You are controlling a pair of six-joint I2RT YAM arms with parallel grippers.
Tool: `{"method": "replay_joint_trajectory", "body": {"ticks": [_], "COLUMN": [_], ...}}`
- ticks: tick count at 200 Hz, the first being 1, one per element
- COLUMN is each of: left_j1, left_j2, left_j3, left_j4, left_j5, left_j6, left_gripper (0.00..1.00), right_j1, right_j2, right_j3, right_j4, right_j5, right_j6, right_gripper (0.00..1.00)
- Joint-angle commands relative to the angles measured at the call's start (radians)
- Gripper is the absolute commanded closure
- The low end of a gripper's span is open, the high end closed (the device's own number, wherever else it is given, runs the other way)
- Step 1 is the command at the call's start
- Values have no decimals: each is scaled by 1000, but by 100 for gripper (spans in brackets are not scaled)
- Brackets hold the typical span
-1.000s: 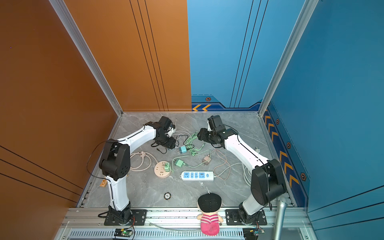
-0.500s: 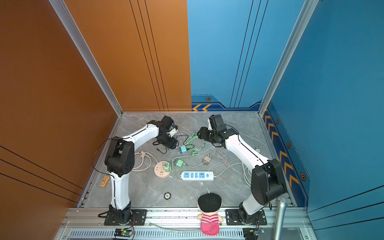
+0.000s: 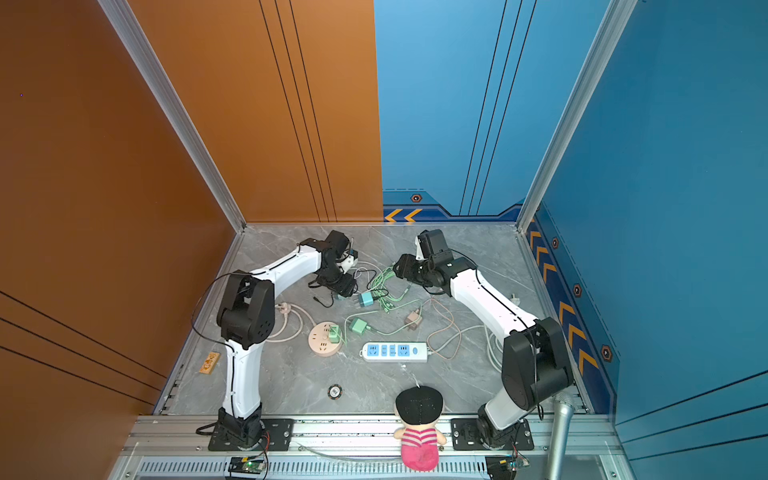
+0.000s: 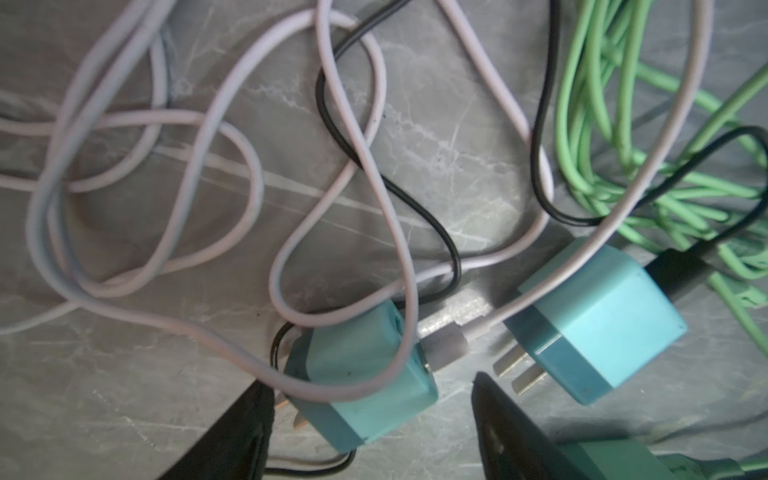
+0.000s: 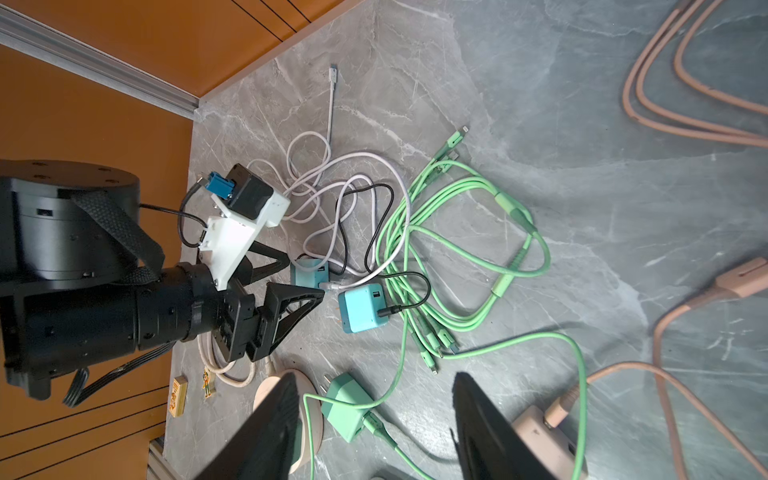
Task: Insert the plug
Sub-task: 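Lower the left gripper onto the teal charger with white cable while the right hovers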
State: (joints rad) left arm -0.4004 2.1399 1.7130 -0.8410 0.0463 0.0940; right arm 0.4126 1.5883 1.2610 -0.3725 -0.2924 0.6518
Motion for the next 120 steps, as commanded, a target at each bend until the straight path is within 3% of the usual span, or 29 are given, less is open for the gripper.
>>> {"method": "replay_joint_trajectory", "body": {"ticks": [1,120], "left_j1": [5,23], "left_j2": [31,45], "left_j3": [14,21], "left_j4": [-26,-27], "left_j5": [-28,175], "left_j6": [37,93], "left_gripper": [25,25], "right_j1": [-5,7], "right_j2": [5,-6], "right_j3": [-17,-32], "right_j4": [17,21], "right_j5": [-11,-17], "right_j6": [12,30], "right_gripper": [39,39]}}
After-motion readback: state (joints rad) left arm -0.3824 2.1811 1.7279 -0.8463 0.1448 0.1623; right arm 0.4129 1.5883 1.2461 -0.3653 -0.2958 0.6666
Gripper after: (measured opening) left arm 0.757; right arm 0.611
